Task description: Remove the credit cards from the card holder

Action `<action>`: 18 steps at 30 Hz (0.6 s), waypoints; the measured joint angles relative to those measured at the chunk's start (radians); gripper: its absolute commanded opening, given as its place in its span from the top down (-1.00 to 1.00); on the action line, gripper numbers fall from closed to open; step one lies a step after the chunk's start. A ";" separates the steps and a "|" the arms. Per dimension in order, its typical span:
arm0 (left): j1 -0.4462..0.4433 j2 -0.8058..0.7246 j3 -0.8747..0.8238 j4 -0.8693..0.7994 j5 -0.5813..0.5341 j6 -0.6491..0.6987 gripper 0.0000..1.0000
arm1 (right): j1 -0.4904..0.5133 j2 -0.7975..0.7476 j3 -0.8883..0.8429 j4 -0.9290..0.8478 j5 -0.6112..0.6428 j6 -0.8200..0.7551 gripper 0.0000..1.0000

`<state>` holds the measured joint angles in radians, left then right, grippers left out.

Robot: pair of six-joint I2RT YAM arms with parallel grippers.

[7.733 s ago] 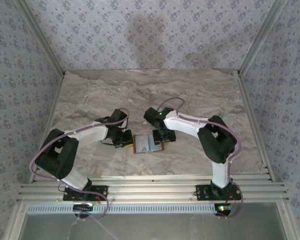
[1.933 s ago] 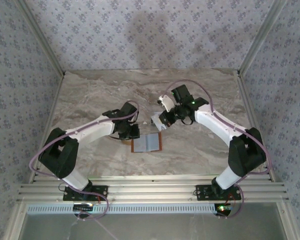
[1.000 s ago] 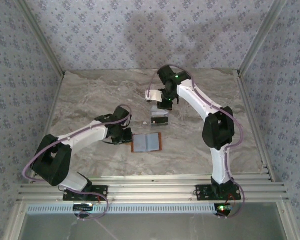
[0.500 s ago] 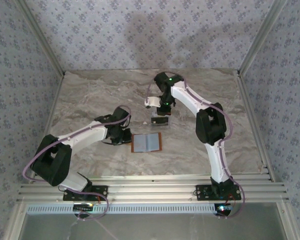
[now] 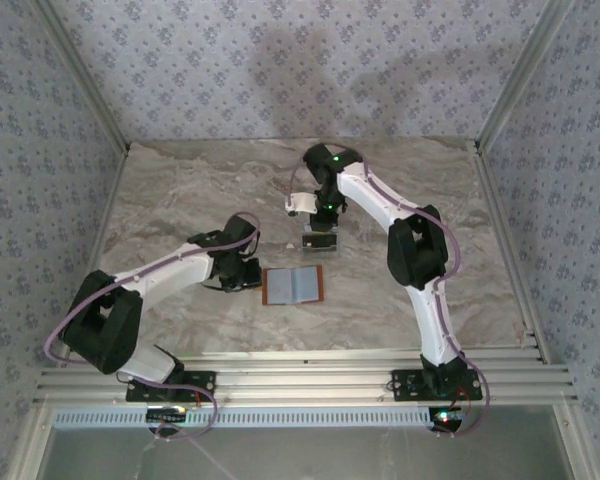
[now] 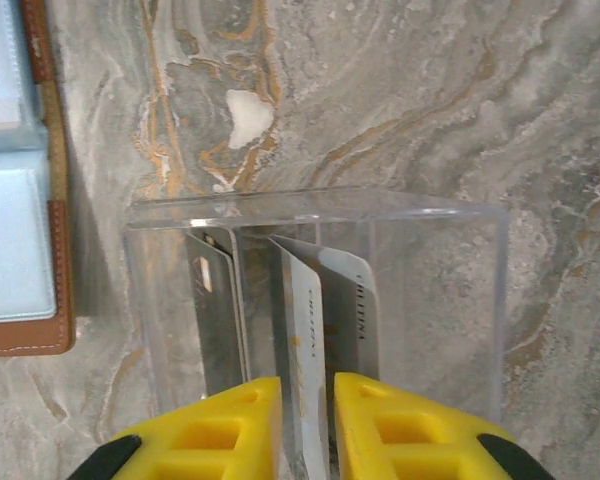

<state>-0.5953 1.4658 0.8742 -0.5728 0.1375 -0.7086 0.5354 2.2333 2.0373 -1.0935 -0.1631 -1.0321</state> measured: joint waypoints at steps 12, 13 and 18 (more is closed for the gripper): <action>0.039 0.002 -0.001 0.035 0.026 0.000 0.68 | 0.000 -0.254 -0.193 0.204 0.043 0.180 0.42; 0.042 0.004 -0.003 0.047 0.033 0.000 0.69 | -0.001 -0.282 -0.219 0.235 0.039 0.234 0.40; 0.046 0.034 -0.009 0.086 0.075 0.000 0.72 | -0.003 -0.402 -0.372 0.372 0.010 0.586 0.39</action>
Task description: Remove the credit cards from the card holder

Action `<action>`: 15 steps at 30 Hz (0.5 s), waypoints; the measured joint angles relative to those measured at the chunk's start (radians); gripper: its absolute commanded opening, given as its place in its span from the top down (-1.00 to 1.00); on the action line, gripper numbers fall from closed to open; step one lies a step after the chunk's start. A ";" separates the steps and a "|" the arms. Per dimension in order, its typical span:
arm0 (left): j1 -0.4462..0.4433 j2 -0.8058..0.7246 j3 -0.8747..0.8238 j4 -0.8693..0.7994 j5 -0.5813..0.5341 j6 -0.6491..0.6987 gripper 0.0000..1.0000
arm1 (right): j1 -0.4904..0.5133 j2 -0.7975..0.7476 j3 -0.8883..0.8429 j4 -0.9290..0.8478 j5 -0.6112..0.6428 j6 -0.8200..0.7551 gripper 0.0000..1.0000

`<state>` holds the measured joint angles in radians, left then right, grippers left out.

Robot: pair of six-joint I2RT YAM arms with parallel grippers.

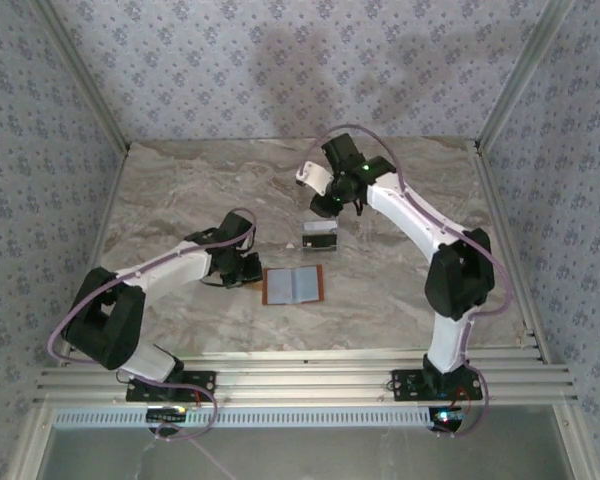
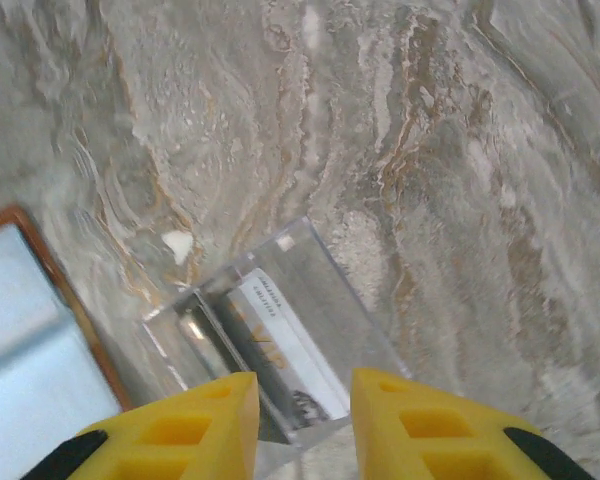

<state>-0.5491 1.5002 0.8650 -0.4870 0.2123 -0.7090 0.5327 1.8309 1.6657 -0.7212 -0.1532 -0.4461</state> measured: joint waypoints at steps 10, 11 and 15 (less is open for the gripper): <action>0.018 0.092 0.000 0.042 0.066 0.001 0.76 | -0.004 -0.102 -0.290 0.176 -0.260 0.760 0.60; 0.019 0.100 0.000 0.043 0.073 0.001 0.77 | -0.001 -0.103 -0.319 0.201 -0.292 0.821 0.61; 0.029 0.124 0.000 0.051 0.097 0.002 0.79 | 0.034 -0.103 -0.419 0.270 -0.361 1.002 0.58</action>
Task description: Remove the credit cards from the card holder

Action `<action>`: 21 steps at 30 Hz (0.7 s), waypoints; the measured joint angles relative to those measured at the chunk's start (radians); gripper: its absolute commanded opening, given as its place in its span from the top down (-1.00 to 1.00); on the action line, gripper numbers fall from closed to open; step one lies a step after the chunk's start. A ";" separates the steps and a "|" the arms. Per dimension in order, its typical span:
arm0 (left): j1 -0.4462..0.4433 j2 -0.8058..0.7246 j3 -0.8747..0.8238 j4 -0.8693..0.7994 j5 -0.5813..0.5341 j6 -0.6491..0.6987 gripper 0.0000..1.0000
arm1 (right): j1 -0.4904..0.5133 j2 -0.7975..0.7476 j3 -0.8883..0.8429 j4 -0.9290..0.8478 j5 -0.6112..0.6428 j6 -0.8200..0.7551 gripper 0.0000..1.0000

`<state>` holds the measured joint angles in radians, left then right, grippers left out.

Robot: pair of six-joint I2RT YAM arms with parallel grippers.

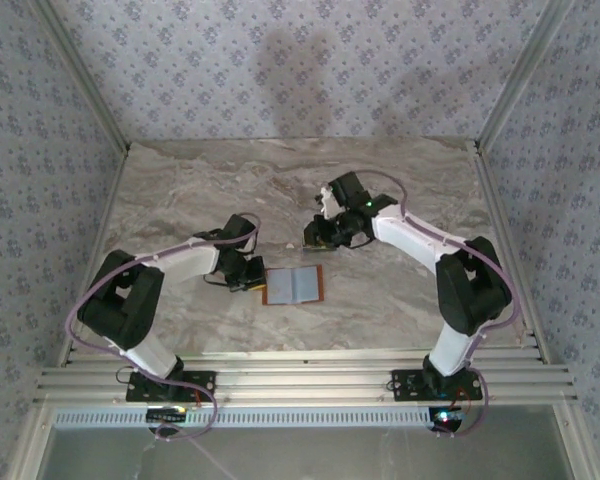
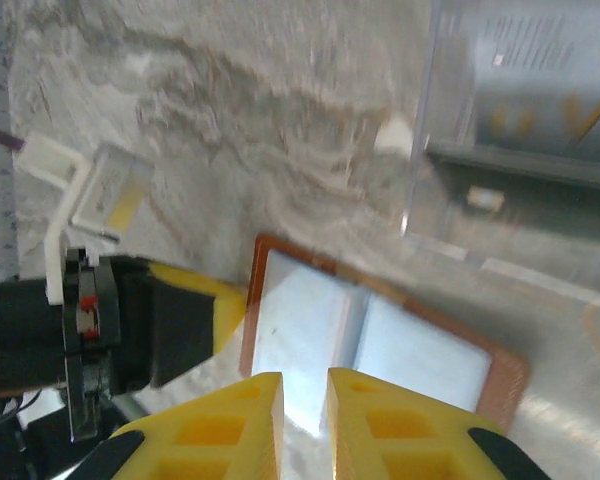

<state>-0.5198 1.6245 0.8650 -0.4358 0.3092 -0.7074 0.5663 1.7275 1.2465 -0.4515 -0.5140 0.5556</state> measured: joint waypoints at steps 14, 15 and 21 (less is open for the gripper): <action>0.025 0.019 -0.008 0.026 0.047 0.004 0.79 | 0.145 0.097 -0.042 0.139 -0.023 0.241 0.60; 0.027 0.019 -0.010 0.029 0.048 0.004 0.80 | 0.151 0.107 -0.042 0.138 -0.019 0.248 0.60; 0.034 0.019 -0.024 0.050 0.070 0.008 0.80 | 0.195 0.159 -0.029 0.136 0.021 0.295 0.60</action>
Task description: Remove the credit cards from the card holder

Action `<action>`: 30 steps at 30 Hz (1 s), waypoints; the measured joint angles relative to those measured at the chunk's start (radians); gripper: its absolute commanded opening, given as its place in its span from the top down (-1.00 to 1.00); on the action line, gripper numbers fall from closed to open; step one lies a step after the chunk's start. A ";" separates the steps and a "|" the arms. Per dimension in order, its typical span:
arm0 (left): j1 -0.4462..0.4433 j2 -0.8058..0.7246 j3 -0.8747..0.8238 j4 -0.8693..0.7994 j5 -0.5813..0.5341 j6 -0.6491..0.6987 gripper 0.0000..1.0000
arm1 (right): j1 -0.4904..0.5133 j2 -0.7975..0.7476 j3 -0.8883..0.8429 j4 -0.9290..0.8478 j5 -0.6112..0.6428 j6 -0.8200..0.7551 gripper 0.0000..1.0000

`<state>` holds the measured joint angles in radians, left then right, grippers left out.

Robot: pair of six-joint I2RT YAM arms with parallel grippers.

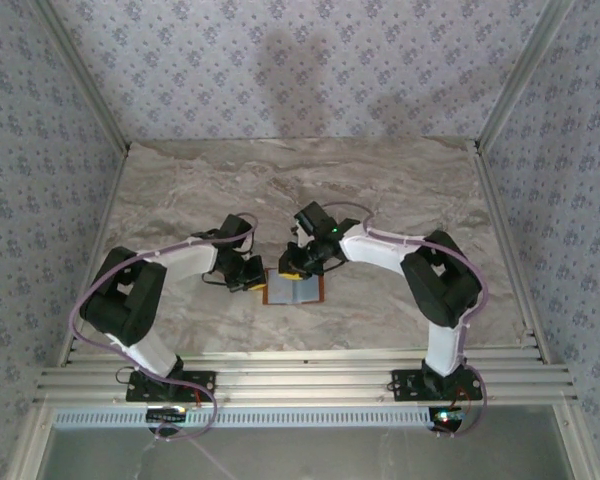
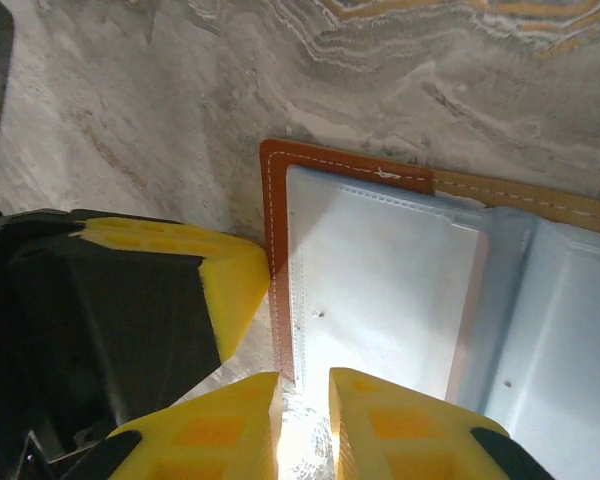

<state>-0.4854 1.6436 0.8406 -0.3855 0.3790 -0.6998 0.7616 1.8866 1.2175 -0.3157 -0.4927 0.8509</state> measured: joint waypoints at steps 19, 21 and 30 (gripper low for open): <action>0.003 -0.015 -0.024 0.029 0.006 0.000 0.80 | 0.062 0.091 0.053 -0.022 0.076 0.057 0.53; 0.003 -0.018 -0.026 0.031 0.006 0.000 0.80 | 0.062 0.091 0.064 -0.043 0.092 0.053 0.51; 0.003 -0.018 -0.026 0.030 0.003 0.000 0.80 | 0.072 0.090 0.108 -0.148 0.173 0.018 0.23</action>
<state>-0.4824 1.6253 0.8143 -0.3557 0.3820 -0.7002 0.8337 1.9770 1.3258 -0.4641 -0.3199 0.8684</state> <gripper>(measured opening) 0.100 0.348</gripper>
